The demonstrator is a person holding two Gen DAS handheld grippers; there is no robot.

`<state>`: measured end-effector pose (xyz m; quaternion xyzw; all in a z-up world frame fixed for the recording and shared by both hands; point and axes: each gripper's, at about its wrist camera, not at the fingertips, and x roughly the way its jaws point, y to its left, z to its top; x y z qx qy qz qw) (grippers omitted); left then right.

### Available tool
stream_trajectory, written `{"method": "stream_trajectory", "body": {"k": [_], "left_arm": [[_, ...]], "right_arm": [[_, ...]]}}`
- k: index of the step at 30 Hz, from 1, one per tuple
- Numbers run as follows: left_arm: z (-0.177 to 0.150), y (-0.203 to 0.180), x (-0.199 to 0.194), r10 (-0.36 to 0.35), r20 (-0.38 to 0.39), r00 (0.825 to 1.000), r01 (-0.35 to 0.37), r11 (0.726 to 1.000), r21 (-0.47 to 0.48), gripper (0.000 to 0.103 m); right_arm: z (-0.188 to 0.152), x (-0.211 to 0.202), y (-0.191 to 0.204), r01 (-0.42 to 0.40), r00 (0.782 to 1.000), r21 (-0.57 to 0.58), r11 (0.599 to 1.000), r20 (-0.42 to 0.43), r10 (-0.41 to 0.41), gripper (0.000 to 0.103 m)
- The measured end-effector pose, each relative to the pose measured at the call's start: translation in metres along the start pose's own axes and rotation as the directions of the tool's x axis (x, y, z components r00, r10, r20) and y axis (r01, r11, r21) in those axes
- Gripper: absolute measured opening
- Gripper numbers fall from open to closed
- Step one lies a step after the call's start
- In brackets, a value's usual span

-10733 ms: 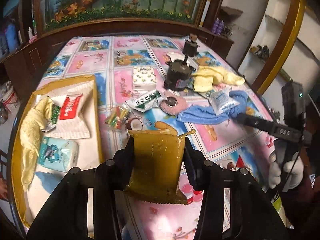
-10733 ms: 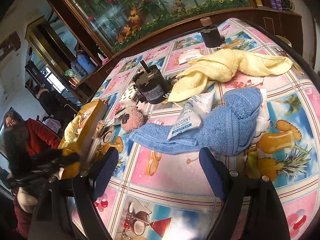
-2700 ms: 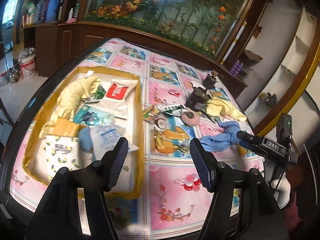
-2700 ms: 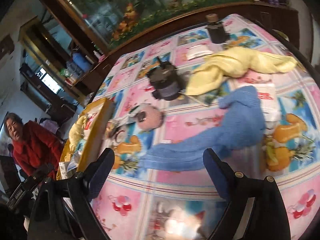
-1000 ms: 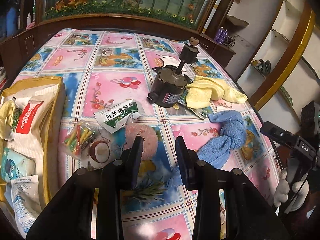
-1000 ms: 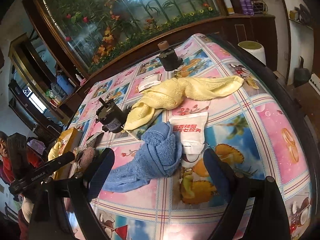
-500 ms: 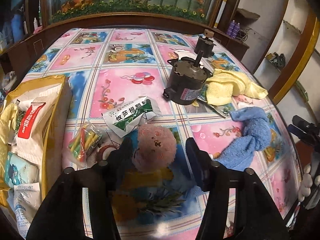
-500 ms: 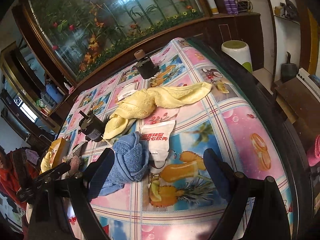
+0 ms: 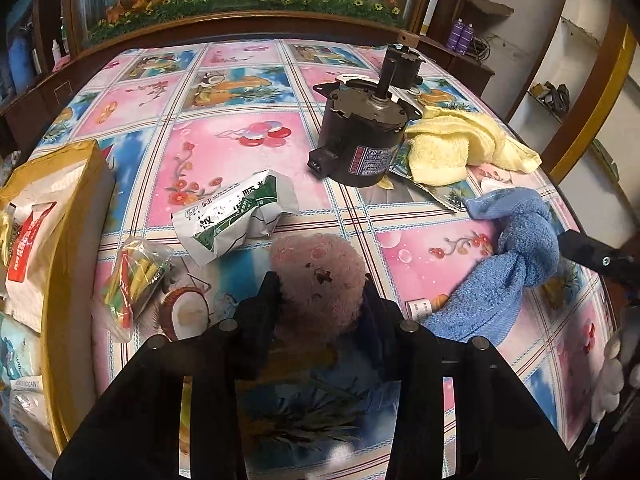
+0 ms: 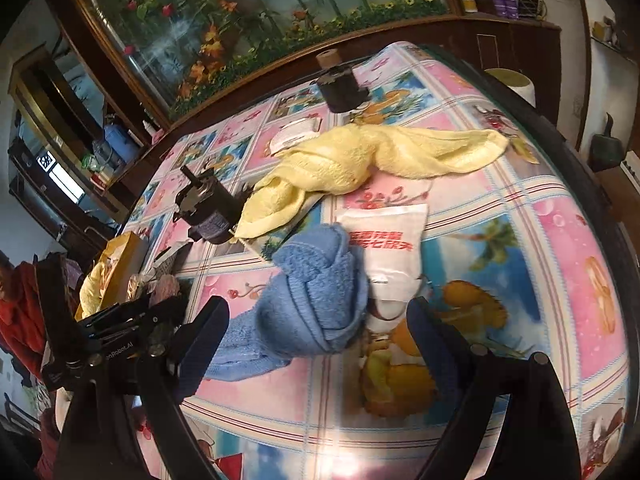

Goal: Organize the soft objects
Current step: 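Grasp the pink plush ball with the left gripper while the right gripper grasps the large blue towel, then carry the pink plush ball and blue towel into the tray and release both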

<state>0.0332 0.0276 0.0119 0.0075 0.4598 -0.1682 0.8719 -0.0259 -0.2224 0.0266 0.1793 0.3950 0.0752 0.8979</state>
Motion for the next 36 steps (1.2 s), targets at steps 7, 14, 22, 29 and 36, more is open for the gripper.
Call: {"method": "stream_trajectory", "body": {"k": [7,14,22,29,36], "left_arm": [[-0.005,0.000,-0.018,-0.047,0.036,0.998,0.049,0.998,-0.032,0.037],[-0.010,0.003,-0.062,-0.088,0.120,0.989,0.097,0.993,-0.069,0.037],[-0.025,0.026,-0.130,-0.077,0.238,0.968,0.108,0.986,-0.123,0.037],[-0.044,0.065,-0.183,0.003,0.316,0.949,0.060,0.980,-0.191,0.037],[-0.070,0.124,-0.207,0.110,0.330,0.937,0.000,0.948,-0.317,0.038]], "right_arm": [[-0.007,0.034,0.032,0.111,0.991,-0.105,0.988,-0.059,-0.118,0.051],[-0.012,0.010,0.034,0.057,0.998,-0.085,0.995,-0.020,-0.059,0.050],[-0.010,-0.034,0.063,-0.020,0.997,-0.103,0.994,0.066,0.027,0.050],[-0.002,-0.069,0.115,-0.123,0.983,-0.186,0.975,0.116,0.146,0.050],[0.011,-0.074,0.177,-0.265,0.951,-0.251,0.931,0.089,0.295,0.050]]}}
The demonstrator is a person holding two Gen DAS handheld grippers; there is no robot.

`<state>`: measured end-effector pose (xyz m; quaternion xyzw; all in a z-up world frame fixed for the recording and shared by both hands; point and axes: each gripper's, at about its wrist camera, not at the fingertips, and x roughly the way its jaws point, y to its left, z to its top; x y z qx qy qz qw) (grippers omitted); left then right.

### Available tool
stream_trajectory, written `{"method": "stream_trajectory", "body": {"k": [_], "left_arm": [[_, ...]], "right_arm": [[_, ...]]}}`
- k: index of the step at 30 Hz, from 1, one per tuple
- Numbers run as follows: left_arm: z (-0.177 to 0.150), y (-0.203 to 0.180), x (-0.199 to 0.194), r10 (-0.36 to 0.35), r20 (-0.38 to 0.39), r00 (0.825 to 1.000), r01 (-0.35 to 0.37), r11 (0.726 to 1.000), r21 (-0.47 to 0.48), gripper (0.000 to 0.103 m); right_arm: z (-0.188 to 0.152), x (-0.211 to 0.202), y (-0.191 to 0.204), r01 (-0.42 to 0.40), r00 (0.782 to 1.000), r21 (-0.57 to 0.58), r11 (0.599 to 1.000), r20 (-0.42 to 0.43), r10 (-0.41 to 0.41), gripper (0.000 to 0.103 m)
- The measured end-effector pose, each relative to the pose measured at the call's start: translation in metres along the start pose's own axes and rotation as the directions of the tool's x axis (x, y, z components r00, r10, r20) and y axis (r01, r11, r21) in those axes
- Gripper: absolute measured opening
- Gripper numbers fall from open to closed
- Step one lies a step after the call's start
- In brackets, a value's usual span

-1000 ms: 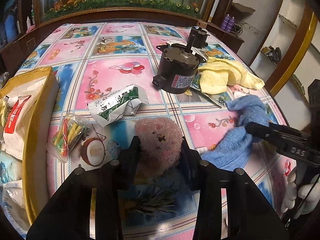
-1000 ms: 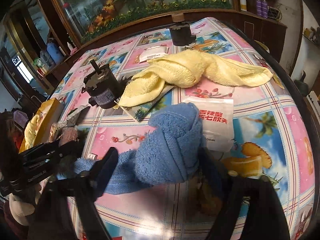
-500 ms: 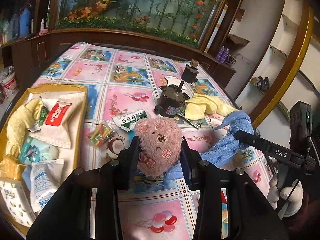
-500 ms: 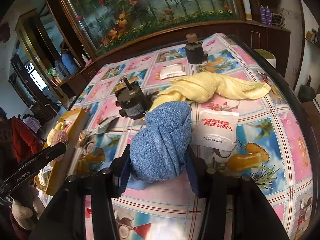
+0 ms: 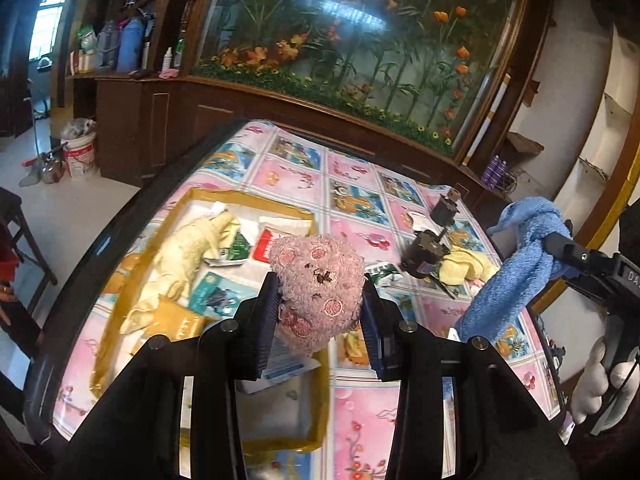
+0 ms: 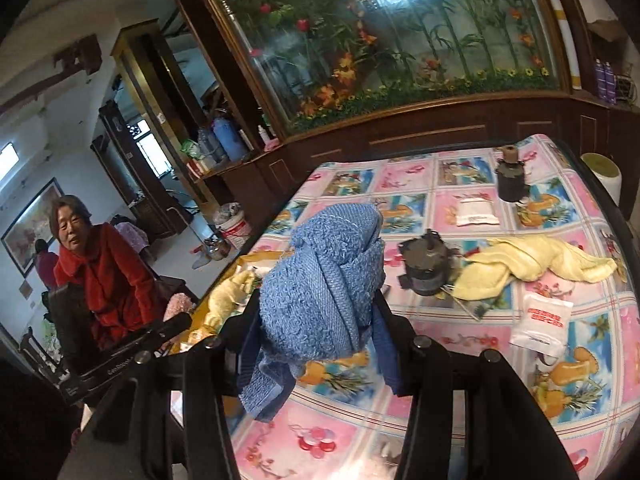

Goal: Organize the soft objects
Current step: 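Carry the pink plush ball and blue towel into the tray and release both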

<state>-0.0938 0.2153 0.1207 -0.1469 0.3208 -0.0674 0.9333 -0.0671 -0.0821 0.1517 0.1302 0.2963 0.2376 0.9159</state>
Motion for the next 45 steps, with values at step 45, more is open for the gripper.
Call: {"method": "stream_trajectory", "body": {"k": [45], "left_arm": [[-0.022,0.053,-0.009,0.255,-0.005,0.967,-0.255,0.965,-0.066,0.049]], "right_arm": [[-0.030,0.191,0.105,0.006,0.955,-0.177,0.984,-0.291,-0.059,0.059]]}}
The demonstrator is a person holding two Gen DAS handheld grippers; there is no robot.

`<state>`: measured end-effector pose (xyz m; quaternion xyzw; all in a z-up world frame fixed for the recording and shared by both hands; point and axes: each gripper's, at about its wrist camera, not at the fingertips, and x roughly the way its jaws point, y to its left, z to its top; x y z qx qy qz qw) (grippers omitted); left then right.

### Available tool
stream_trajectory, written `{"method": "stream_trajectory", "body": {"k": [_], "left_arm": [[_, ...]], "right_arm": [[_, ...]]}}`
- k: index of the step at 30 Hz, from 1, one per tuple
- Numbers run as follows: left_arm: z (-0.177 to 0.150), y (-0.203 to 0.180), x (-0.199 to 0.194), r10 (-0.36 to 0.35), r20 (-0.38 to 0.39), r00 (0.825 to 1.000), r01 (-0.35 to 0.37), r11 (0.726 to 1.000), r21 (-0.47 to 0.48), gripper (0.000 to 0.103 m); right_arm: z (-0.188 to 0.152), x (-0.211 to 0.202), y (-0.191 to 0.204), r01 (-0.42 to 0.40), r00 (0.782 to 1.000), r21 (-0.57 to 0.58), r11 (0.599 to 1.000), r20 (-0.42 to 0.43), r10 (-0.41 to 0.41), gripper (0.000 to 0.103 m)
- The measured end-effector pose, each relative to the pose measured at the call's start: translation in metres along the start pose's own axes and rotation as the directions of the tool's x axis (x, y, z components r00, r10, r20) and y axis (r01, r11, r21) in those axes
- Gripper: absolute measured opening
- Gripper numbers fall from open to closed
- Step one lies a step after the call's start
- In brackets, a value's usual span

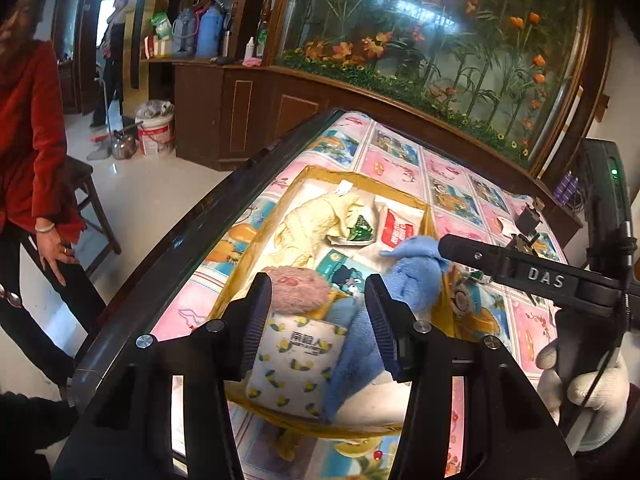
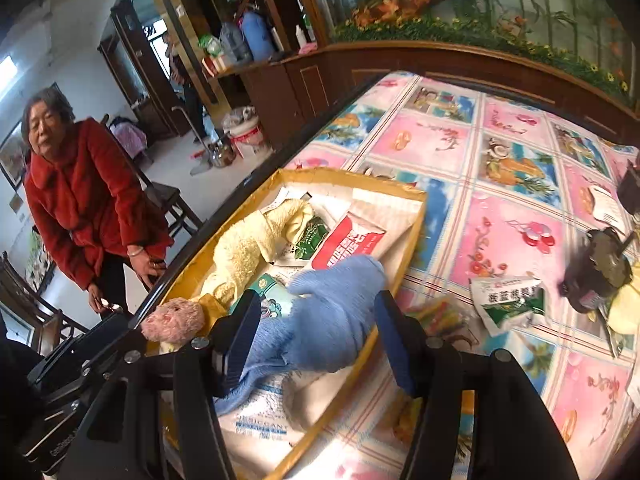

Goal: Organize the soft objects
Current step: 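Carry the pink plush ball and blue towel into the tray and release both, then grasp the green-printed sachet on the table with the left gripper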

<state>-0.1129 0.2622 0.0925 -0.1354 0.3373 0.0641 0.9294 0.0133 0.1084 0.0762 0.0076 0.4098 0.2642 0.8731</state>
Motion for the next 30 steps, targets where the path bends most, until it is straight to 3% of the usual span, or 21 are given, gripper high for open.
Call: {"method": "stream_trajectory", "body": {"k": [10,13,16,18,21,23,30], "left_arm": [[-0.017,-0.073,-0.028,0.073,0.096,0.993,-0.092,0.971,0.221,0.049],[-0.021,-0.090,-0.027,0.101,0.131,0.986,-0.133,0.954,0.267,0.068],[-0.019,-0.107,-0.018,0.125,0.114,0.986,-0.154,0.944,0.293,0.068],[-0.020,-0.118,-0.020,0.130,0.114,0.985,-0.160,0.937,0.311,0.068],[-0.022,-0.128,-0.019,0.154,0.116,0.981,-0.185,0.924,0.334,0.068],[-0.022,-0.133,-0.015,0.156,0.101,0.983,-0.181,0.925,0.335,0.068],[-0.032,-0.161,0.006,0.164,0.058,0.985,-0.173,0.900,0.400,0.068]], "right_arm": [[-0.045,-0.061,-0.033,-0.041,0.996,0.045,0.998,0.081,0.037,0.059],[-0.068,-0.085,-0.040,-0.062,0.991,0.051,0.997,0.119,0.056,0.061],[-0.065,-0.094,-0.049,-0.044,0.990,0.054,0.998,0.135,0.036,0.066],[-0.054,-0.107,-0.057,-0.028,0.983,0.077,0.997,0.182,0.014,0.066],[-0.046,-0.136,-0.069,-0.087,0.955,0.110,0.990,0.293,0.051,0.069],[-0.052,-0.141,-0.073,-0.060,0.947,0.106,0.993,0.319,0.023,0.081],[-0.097,-0.109,-0.109,-0.013,0.981,0.150,0.989,0.194,-0.016,0.081]]}}
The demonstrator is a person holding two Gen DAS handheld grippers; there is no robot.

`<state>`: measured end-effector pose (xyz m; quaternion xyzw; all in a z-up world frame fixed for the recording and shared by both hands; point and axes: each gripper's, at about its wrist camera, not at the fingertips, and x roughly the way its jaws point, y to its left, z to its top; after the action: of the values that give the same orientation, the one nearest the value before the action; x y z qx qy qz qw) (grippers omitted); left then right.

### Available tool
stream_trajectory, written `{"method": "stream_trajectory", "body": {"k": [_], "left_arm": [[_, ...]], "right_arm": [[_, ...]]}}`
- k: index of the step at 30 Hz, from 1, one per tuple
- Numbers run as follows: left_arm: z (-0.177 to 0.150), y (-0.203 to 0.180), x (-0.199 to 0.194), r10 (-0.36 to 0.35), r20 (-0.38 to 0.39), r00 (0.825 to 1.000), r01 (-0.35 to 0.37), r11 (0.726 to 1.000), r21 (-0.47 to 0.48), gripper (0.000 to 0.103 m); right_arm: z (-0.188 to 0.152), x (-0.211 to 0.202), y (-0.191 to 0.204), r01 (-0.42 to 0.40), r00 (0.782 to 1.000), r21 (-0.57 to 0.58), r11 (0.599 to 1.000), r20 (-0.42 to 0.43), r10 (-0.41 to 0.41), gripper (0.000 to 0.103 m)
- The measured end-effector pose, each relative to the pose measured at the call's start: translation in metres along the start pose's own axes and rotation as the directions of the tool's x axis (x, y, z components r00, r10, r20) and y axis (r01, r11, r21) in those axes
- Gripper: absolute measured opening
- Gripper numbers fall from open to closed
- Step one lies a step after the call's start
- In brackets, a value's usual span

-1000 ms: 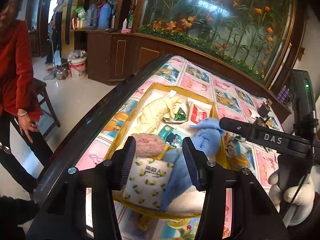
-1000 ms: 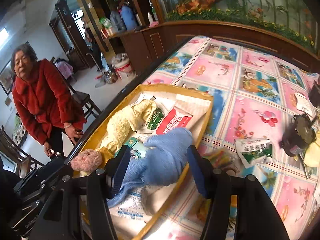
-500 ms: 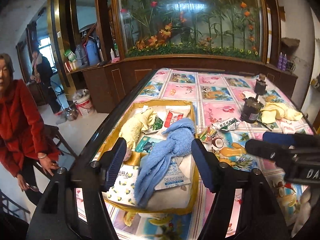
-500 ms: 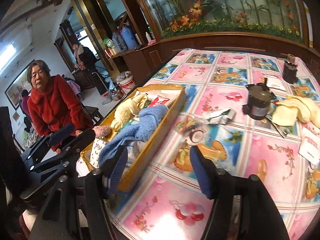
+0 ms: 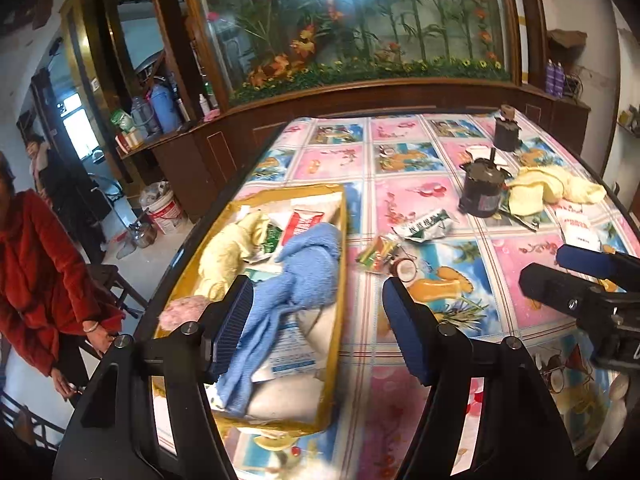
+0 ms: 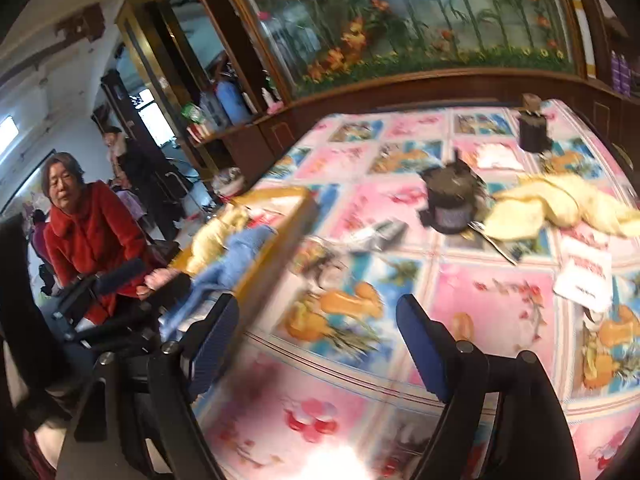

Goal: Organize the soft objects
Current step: 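Grasp the green-printed sachet on the table with the left gripper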

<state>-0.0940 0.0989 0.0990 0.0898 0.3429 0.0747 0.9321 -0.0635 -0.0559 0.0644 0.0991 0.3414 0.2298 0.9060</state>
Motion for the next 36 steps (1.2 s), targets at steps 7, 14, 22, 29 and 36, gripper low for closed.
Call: {"method": "stream_trajectory", "body": {"k": [7,14,22,29,36], "left_arm": [[0.008,-0.032,0.021,-0.035,-0.054,0.998,0.038,0.998,0.049,0.068],[0.029,-0.028,0.075,-0.359,-0.169,0.918,0.341,0.932,-0.126,0.068],[0.058,-0.057,0.129,-0.419,-0.236,0.877,0.419,0.907,-0.054,0.068],[0.073,-0.099,0.184,-0.382,-0.310,0.870,0.411,0.911,0.029,0.068],[0.069,-0.106,0.186,-0.352,-0.300,0.887,0.389,0.919,0.072,0.052]], "right_arm": [[0.001,-0.017,-0.072,0.094,0.995,0.123,0.988,0.018,-0.097,0.081],[0.004,-0.027,-0.132,0.172,0.983,0.205,0.964,0.025,-0.181,0.081],[-0.001,-0.030,-0.165,0.159,0.980,0.265,0.951,0.077,-0.185,0.081],[-0.002,-0.034,-0.176,0.180,0.973,0.296,0.938,0.085,-0.213,0.081],[-0.003,-0.037,-0.192,0.206,0.964,0.360,0.910,0.087,-0.253,0.081]]}}
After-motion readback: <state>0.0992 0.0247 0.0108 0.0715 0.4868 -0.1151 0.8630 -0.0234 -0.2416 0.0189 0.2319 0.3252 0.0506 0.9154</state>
